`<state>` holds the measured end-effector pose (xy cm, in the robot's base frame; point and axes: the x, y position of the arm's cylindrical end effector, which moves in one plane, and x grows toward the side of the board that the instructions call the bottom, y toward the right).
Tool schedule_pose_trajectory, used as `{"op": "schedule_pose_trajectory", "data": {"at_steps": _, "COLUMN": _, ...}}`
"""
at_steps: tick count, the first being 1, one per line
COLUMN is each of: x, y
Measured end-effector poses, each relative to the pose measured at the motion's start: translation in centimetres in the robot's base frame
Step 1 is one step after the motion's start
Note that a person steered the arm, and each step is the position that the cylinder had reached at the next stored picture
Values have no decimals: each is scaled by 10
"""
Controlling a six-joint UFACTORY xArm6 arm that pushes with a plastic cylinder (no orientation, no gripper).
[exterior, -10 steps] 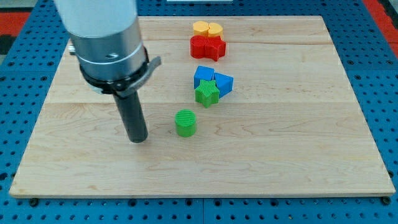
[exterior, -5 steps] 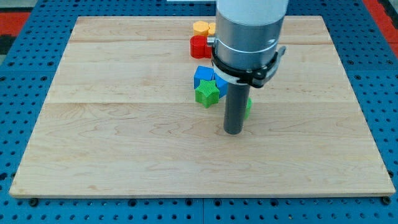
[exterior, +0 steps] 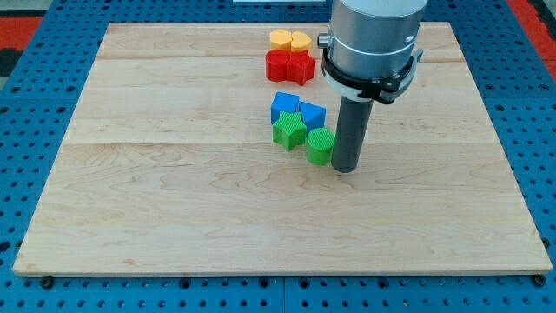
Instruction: Place green circle to the right of green star
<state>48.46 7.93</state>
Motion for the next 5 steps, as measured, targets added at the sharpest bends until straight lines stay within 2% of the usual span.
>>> {"op": "schedule_pose_trajectory", "data": {"at_steps": 5, "x": -7, "y": -19}}
